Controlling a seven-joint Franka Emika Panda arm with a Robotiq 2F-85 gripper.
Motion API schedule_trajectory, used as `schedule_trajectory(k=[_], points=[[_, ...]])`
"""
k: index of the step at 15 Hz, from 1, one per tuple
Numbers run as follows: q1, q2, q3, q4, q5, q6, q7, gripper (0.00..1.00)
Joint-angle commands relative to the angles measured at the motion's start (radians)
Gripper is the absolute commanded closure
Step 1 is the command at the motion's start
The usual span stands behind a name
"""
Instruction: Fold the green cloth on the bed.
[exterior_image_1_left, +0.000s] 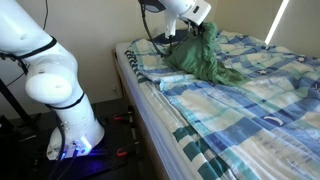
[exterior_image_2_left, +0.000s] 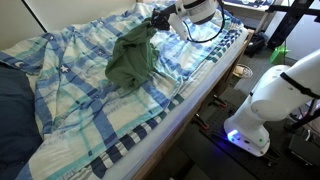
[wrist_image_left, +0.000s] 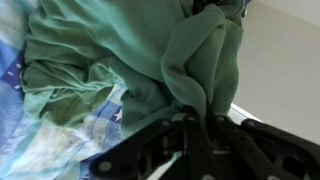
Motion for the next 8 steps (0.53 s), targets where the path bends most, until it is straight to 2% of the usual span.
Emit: schedule_trajectory(k=[1, 4, 8], points=[[-0.011, 0.093, -0.036, 0.067, 0.057, 0.029, -0.107, 0.98], [-0.004, 0.154, -0.078, 0.106, 0.184, -0.011, -0.217, 0.98], [-0.010, 0.229, -0.095, 0.172, 0.412, -0.060, -0.399, 0.98]])
